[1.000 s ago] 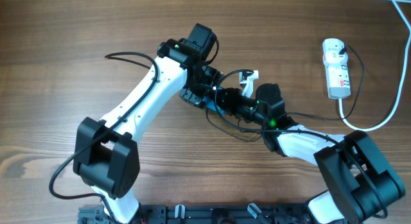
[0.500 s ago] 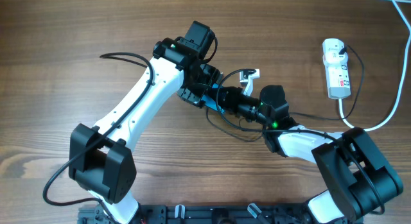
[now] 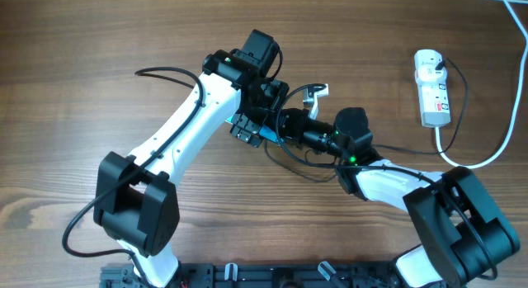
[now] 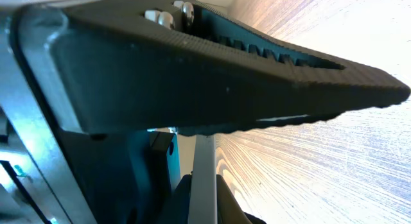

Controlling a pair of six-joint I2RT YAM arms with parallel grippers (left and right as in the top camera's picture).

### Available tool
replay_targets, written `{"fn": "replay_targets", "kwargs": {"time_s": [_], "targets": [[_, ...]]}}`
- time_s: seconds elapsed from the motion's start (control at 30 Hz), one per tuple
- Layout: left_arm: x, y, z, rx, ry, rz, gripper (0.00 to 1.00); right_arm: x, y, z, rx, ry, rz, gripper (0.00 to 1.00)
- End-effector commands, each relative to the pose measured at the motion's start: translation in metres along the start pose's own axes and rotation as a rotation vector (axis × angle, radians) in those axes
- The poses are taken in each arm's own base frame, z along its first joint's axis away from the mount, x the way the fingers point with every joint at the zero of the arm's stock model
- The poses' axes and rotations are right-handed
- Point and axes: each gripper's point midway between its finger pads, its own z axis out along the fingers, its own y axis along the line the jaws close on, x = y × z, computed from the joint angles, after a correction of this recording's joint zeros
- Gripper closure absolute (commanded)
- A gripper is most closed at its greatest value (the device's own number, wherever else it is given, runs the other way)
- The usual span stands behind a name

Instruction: Plug charger to phone and switch on socket

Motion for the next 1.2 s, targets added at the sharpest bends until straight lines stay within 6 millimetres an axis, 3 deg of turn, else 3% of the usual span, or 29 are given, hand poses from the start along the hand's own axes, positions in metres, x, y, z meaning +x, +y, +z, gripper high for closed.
{"fn": "replay_targets", "kwargs": {"time_s": [0.0, 0.17, 0.27, 0.43, 0.57, 0.77, 0.83, 0.87, 0.93, 1.07, 1.17], "targets": [[0.003, 0.001, 0.007, -0.010, 0.017, 0.004, 0.00, 0.009, 0.029, 0.003, -0.073, 0.064, -0.040, 0.96], [-0.021, -0.002, -0.003, 0.017, 0.012, 0.008, 0.00, 0.008, 0.010, 0.004, -0.003, 0.051, -0.037, 0.96], [-0.048, -0.008, -0.025, 0.086, -0.005, 0.127, 0.00, 0.008, -0.002, 0.004, 0.045, 0.040, -0.033, 0.96], [-0.086, -0.019, -0.055, 0.200, -0.054, 0.352, 0.00, 0.007, -0.004, 0.003, 0.054, 0.036, -0.072, 0.96], [-0.066, -0.047, -0.074, 0.435, 0.068, 0.765, 0.00, -0.006, -0.007, -0.003, 0.057, 0.010, -0.067, 0.96], [-0.063, -0.046, -0.086, 0.537, 0.103, 0.983, 0.00, -0.034, 0.007, -0.022, -0.011, -0.028, -0.049, 0.96], [-0.060, -0.046, -0.087, 0.548, 0.110, 0.998, 0.04, -0.050, 0.017, -0.031, -0.052, -0.081, -0.031, 0.96], [-0.059, -0.046, -0.087, 0.549, 0.128, 0.969, 0.09, -0.054, 0.019, -0.032, -0.060, -0.099, -0.017, 0.96], [-0.060, -0.051, -0.087, 0.562, 0.144, 0.888, 0.11, -0.066, 0.023, -0.034, -0.075, -0.162, 0.054, 0.96], [-0.039, -0.074, -0.101, 0.746, 0.250, 0.880, 0.14, -0.087, 0.019, -0.038, -0.093, -0.281, 0.303, 0.96], [-0.033, -0.074, -0.099, 0.798, 0.298, 0.887, 0.18, -0.101, 0.030, -0.043, -0.152, -0.358, 0.355, 0.96]]}}
